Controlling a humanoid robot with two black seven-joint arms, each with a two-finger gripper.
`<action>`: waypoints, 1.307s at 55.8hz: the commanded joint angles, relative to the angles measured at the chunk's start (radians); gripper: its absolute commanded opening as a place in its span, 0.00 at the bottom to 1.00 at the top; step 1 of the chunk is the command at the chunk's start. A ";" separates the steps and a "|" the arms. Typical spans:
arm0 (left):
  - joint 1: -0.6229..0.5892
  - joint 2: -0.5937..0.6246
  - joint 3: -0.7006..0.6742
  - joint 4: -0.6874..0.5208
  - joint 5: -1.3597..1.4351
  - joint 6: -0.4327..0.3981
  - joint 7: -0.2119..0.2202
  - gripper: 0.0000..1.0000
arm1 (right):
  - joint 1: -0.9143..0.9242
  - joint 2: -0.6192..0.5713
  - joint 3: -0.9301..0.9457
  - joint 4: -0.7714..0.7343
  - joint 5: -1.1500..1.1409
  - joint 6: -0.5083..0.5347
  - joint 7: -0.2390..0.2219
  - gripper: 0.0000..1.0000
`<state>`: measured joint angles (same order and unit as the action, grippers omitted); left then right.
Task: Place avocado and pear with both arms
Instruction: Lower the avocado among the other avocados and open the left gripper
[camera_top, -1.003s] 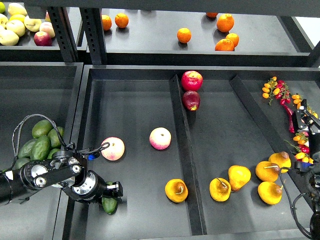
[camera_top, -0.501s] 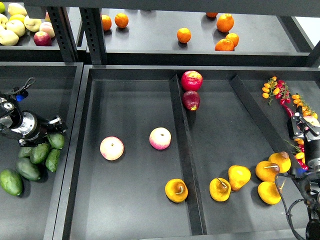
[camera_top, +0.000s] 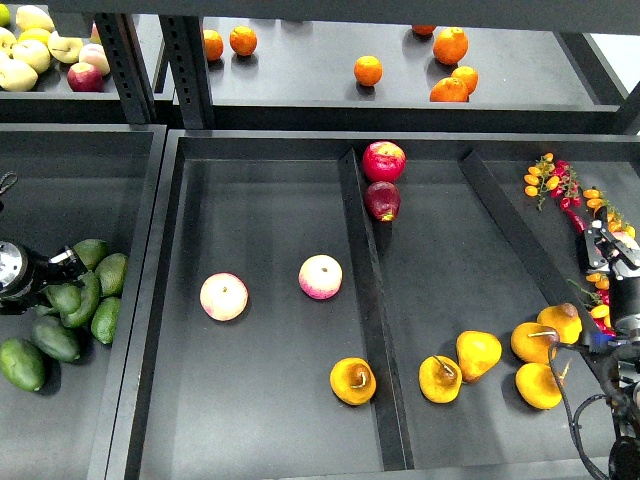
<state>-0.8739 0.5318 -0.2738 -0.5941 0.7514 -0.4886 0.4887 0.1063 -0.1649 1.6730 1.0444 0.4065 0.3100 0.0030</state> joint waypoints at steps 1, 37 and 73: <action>0.018 -0.004 -0.011 0.013 0.000 0.000 0.000 0.52 | 0.000 0.001 0.001 0.000 0.000 0.000 0.000 1.00; 0.030 -0.001 -0.013 0.027 0.002 0.000 0.000 0.66 | -0.008 -0.001 0.001 0.011 0.002 0.000 0.000 1.00; 0.029 -0.004 -0.013 0.037 0.002 0.000 0.000 0.80 | -0.023 -0.008 0.002 0.016 0.002 0.008 0.000 1.00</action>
<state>-0.8452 0.5307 -0.2871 -0.5590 0.7532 -0.4887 0.4887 0.0833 -0.1691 1.6751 1.0590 0.4080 0.3171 0.0031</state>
